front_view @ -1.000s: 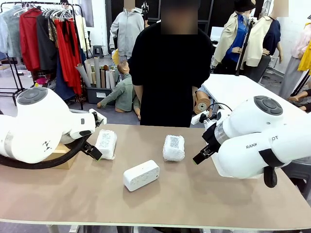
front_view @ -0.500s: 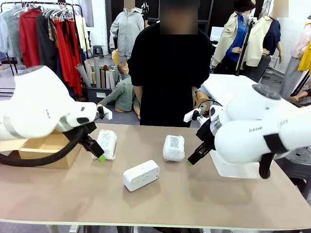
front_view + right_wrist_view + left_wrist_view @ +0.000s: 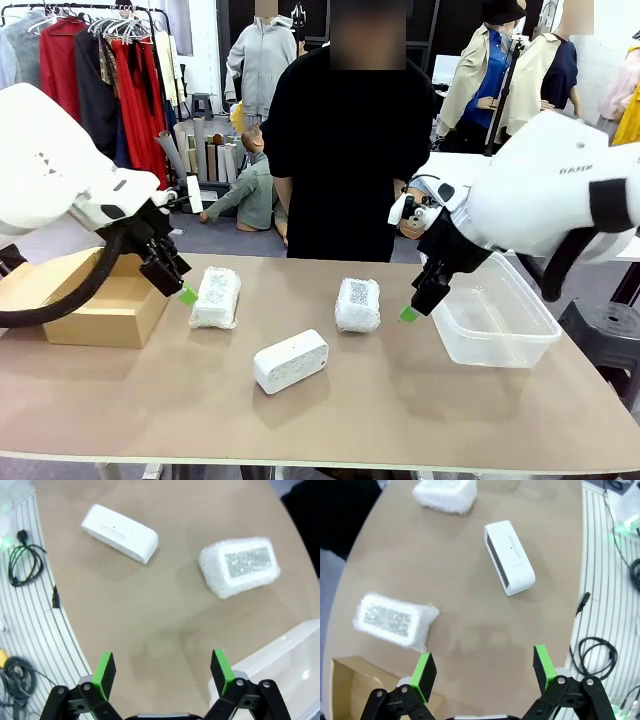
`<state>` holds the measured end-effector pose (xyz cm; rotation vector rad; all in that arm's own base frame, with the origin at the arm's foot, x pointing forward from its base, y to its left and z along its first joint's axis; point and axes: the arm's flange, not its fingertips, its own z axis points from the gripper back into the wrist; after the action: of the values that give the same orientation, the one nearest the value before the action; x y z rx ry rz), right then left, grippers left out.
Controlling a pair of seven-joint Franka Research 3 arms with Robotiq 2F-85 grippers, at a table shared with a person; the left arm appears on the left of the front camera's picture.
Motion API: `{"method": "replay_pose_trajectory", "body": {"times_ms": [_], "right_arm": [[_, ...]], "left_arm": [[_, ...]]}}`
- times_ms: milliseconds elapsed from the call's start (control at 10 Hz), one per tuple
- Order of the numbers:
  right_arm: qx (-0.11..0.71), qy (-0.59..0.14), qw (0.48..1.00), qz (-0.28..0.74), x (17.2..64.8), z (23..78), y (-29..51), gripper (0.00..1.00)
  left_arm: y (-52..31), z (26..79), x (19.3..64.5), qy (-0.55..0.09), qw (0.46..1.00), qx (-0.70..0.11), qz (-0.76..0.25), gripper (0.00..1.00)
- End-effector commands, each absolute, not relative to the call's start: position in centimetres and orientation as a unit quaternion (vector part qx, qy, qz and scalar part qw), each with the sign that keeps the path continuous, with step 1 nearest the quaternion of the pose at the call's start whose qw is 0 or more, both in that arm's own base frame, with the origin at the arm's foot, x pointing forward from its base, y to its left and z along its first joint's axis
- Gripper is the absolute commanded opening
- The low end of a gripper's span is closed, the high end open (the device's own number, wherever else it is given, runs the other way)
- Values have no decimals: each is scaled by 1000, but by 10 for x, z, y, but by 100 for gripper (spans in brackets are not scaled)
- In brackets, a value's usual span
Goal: Separate and place wrapped and unwrapped clocks.
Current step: Pick up the Digital clock indicated by the person.
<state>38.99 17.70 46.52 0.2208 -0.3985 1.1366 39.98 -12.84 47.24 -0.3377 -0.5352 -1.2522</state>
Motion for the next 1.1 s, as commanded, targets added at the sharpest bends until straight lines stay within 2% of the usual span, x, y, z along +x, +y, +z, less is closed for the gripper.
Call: {"method": "replay_pose_trajectory", "body": {"times_ms": [0, 200, 400, 500, 600, 1000], "right_arm": [[137, -210, 784, 568, 398, 477, 158, 100], [160, -255, 759, 577, 402, 483, 144, 100], [168, -273, 751, 577, 409, 480, 136, 100], [175, -282, 757, 563, 411, 477, 132, 100], [152, -258, 764, 571, 400, 489, 141, 100], [152, -260, 765, 570, 401, 487, 140, 100]], "left_arm": [[-119, 475, 413, -266, 720, -177, -616, 100], [-117, 483, 421, -284, 687, -165, -649, 100], [-119, 485, 430, -295, 699, -175, -628, 100], [-118, 489, 415, -283, 696, -154, -641, 100], [-118, 489, 415, -283, 696, -154, -641, 100], [-121, 489, 419, -279, 701, -148, -640, 100]]}}
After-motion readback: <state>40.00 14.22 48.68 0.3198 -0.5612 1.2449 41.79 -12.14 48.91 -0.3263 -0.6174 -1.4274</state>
